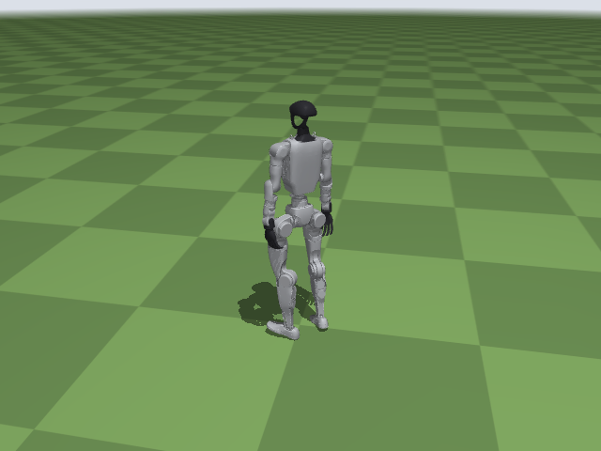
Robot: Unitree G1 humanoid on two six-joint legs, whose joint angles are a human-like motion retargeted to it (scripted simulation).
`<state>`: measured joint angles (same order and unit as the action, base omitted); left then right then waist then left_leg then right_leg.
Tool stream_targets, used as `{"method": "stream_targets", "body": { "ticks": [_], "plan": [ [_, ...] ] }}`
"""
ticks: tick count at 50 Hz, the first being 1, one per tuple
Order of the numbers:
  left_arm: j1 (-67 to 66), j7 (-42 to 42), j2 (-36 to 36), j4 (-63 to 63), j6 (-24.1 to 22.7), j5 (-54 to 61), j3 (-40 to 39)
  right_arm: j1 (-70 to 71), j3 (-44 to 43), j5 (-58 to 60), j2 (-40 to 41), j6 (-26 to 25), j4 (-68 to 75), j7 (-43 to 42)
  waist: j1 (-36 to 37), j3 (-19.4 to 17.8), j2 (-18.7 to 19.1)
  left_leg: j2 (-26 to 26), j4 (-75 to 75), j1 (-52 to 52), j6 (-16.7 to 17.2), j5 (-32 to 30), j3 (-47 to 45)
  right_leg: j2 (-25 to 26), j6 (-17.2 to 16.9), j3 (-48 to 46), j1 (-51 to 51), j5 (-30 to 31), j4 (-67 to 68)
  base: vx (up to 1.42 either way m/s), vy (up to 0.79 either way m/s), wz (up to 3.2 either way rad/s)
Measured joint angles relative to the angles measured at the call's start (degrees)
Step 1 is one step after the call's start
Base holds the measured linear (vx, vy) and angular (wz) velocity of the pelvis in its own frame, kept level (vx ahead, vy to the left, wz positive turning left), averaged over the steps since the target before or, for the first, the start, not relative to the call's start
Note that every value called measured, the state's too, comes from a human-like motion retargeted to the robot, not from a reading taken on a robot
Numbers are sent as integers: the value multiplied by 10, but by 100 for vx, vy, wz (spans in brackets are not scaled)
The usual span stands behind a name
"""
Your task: In place motions
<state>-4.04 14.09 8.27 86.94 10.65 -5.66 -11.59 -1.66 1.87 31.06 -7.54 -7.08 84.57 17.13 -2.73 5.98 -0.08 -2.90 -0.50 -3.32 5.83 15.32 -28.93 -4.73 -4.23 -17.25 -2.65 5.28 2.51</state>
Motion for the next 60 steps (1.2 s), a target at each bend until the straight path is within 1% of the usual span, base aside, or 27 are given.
{"method": "stream_targets", "body": {
  "ticks": [20,27,60],
  "plan": [
    [-3,0,-7,6,1,-2,2,5,3,1,1,4,-15,1,0,-1,2,9,-2,4,-6,5,2,-8,-6,-1,4,2,0,0,0,0],
    [-4,-3,-7,4,-5,5,-1,4,4,2,1,4,-12,1,0,-1,2,11,-2,7,-8,6,5,-10,-7,-4,4,2,0,0,0,0],
    [-3,-7,-10,5,-7,7,-1,2,4,4,1,3,-10,0,1,0,3,13,-2,8,-12,8,5,-11,-11,-2,6,2,0,0,0,0]
  ]
}}
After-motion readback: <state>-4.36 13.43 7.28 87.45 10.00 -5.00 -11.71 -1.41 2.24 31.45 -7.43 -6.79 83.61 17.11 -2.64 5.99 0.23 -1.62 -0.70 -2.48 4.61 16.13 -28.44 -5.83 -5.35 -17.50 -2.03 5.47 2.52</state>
